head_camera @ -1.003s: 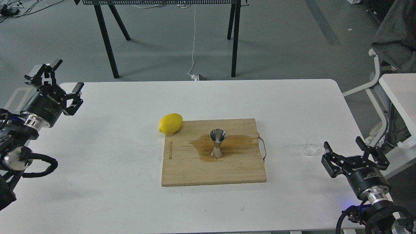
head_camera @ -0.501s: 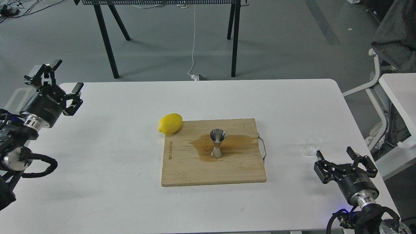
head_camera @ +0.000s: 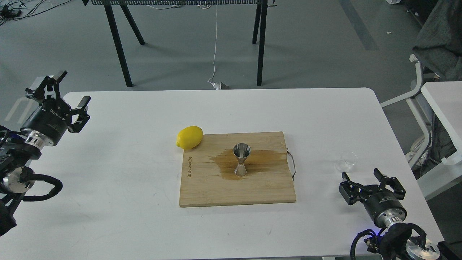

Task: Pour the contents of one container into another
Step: 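Move the right gripper toward the small clear glass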

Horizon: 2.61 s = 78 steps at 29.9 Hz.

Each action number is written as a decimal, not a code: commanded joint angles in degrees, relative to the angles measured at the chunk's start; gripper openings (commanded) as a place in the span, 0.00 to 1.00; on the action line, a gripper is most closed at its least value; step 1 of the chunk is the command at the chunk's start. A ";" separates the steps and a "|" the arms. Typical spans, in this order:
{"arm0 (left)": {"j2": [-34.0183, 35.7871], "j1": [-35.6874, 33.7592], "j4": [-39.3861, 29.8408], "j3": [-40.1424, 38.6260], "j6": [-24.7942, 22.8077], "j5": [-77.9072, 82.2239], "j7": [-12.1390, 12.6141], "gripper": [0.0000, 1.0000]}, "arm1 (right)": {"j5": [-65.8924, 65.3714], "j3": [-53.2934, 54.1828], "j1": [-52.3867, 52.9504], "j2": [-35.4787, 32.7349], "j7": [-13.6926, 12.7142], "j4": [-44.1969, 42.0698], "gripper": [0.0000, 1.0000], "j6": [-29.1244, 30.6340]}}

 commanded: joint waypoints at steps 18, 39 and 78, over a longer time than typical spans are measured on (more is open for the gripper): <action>0.00 0.83 0.00 0.00 0.00 0.00 0.00 0.97 | -0.09 0.01 4.31 1.18 0.26 -3.72 0.96 -3.42; -0.61 0.92 1.14 0.00 0.00 0.00 0.00 0.97 | -0.09 -1.22 9.23 2.06 0.17 -9.26 0.96 -3.59; -1.41 1.01 2.89 0.00 0.00 -0.08 0.00 0.98 | -0.70 -4.13 13.45 2.94 0.09 -12.51 0.50 -2.72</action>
